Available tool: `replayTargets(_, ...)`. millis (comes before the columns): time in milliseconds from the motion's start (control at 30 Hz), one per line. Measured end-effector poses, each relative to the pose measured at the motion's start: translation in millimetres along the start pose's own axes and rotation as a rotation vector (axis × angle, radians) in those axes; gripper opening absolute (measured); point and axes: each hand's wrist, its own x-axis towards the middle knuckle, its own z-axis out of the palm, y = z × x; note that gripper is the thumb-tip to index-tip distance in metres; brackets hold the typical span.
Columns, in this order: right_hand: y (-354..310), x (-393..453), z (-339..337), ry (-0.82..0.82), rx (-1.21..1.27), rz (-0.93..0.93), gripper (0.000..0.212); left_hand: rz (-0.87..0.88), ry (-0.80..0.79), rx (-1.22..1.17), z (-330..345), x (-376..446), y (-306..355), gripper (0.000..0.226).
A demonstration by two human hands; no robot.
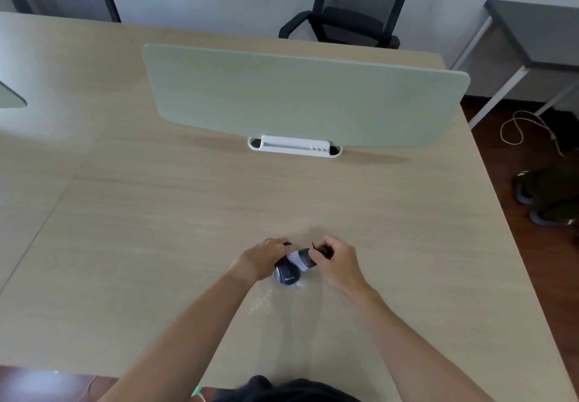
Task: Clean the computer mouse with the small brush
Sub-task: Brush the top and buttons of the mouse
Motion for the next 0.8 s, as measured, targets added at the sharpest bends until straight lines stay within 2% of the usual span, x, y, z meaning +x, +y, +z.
replayTargets(67,1.9,-1.4,2.5,-0.055,-0.051,-0.009,0.015,0.007,0.002,0.002,-1.2,1.4,1.3,0.067)
replayTargets(167,8.9,-4.0,5.7,-0.28,-0.225,0.021,0.012,0.028,-0.004,0.047,-2.5,2.7,1.6,0.066)
replayTargets(200,9.2,-5.0,5.6,-0.302,-0.229,0.037,0.014,0.033,0.006,0.063,-3.0,2.1,2.6,0.066)
replayTargets(233,7.8,-6.3,5.6,-0.281,-0.202,0.039,0.019,0.036,0.02,0.078,-2.9,1.6,3.4,0.065)
replayTargets(367,0.5,-11.7,6.9,-0.035,-0.002,-0.022,0.034,0.062,0.083,0.121,-0.9,-2.0,5.6,0.067)
replayTargets(467,1.1,-12.3,6.8,-0.139,-0.107,-0.091,0.024,0.087,0.058,0.121,1.8,-0.8,1.1,0.069)
replayTargets(567,4.4,-8.9,2.9,-0.307,-0.183,-0.039,0.01,0.101,0.036,0.111,-1.1,-0.3,-1.1,0.07)
replayTargets(633,2.6,-6.9,0.7,-0.245,-0.156,-0.023,0.011,0.092,0.024,0.097,-4.0,-0.5,0.6,0.071)
replayTargets(733,-2.5,-7.2,-1.4,-0.002,-0.015,-0.018,0.021,0.063,0.013,0.063,-5.4,0.5,3.5,0.064)
replayTargets(800,-3.7,-10.9,-0.1,-0.017,-0.017,-0.021,0.025,0.049,0.019,0.055,-5.3,1.2,5.0,0.062)
